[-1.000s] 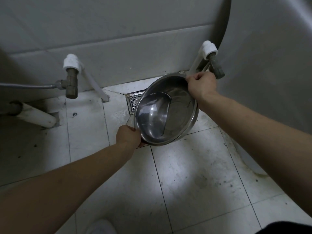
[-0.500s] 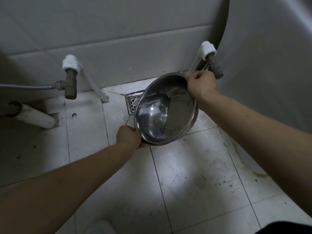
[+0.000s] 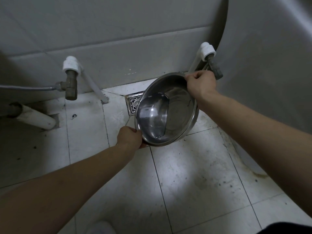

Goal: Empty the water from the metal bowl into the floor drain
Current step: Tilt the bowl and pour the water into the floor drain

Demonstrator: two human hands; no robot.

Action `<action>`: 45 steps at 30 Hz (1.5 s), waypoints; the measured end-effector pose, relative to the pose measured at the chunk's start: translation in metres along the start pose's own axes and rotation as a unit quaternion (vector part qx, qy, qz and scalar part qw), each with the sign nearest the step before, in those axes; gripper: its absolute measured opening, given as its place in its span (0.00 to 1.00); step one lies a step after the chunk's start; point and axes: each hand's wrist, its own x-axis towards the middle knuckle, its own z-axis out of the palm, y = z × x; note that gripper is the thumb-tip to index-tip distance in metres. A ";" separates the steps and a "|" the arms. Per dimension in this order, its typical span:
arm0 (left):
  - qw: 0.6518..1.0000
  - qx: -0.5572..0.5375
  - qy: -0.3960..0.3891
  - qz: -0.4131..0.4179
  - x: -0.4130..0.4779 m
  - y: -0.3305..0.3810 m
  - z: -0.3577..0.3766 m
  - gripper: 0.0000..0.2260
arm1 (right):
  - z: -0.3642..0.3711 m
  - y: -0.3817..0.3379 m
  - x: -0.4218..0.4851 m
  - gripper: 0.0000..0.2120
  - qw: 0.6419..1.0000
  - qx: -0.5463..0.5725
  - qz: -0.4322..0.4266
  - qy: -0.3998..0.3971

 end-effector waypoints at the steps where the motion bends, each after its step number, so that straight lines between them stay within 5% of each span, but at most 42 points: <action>1: 1.000 0.001 -0.001 0.000 0.000 0.000 0.000 0.06 | 0.000 0.000 0.000 0.12 1.000 0.003 0.002 -0.001; 45: 1.000 0.020 -0.002 0.005 -0.005 0.004 0.002 0.10 | -0.002 -0.008 -0.006 0.13 1.000 -0.004 -0.013 -0.006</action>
